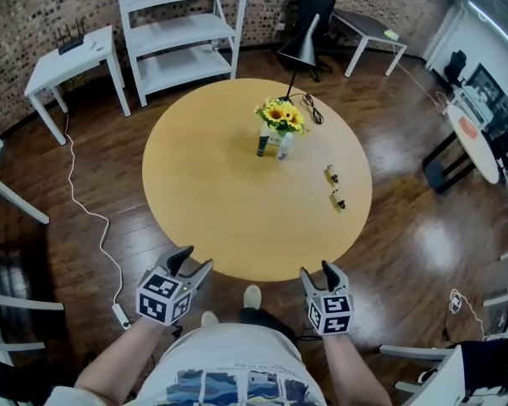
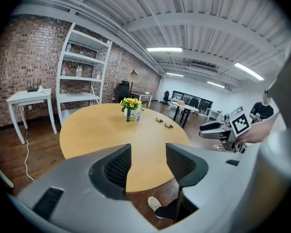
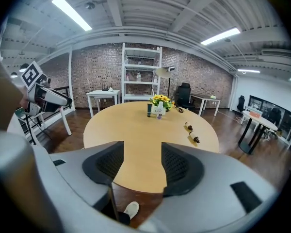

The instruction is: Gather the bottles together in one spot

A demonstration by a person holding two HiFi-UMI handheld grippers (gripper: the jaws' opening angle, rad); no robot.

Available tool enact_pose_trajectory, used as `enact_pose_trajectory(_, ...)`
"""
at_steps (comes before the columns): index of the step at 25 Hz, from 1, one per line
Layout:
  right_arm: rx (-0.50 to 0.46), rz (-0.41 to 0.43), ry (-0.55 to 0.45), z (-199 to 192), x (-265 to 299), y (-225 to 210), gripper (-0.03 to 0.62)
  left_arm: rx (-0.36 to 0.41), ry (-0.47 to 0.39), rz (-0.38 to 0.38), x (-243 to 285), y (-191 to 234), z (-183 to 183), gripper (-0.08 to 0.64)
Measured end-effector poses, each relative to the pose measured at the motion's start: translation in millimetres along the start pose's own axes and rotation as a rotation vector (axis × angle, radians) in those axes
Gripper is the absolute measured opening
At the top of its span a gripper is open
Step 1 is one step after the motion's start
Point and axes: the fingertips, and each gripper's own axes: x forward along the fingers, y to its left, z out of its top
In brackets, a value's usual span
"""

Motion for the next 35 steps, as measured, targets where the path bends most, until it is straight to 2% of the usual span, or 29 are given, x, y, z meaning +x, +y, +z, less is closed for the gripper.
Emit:
enact_pose_trajectory(8, -0.016, -0.037, 0.039, -2, 64, -114, 0.252, 0.022, 0.080, -0.038, 88, -25, 36, 0.225)
enact_pose_trajectory(14, -0.032, -0.038, 0.080, -22, 136, -201, 0.252, 0.056, 0.107, -0.021, 153, -38, 68, 0.225)
enact_pose_trajectory(21, -0.091, -0.037, 0.170, -56, 215, -273, 0.220, 0.074, 0.137, 0.009, 202, -48, 92, 0.225)
enact_pose_trajectory(25, -0.106, -0.039, 0.209, -70, 248, -296, 0.199, 0.109, 0.181, -0.012, 227, -51, 94, 0.225)
enact_pose_trajectory(32, -0.094, -0.004, 0.221, -73, 264, -296, 0.175, 0.151, 0.205, -0.063, 258, -57, 105, 0.225)
enact_pose_trajectory(34, -0.096, -0.012, 0.226, -75, 263, -299, 0.097, 0.157, 0.211, -0.077, 265, -60, 105, 0.225)
enact_pose_trajectory(35, -0.091, -0.013, 0.227, -75, 263, -300, 0.095, 0.162, 0.215, -0.085, 268, -62, 106, 0.225)
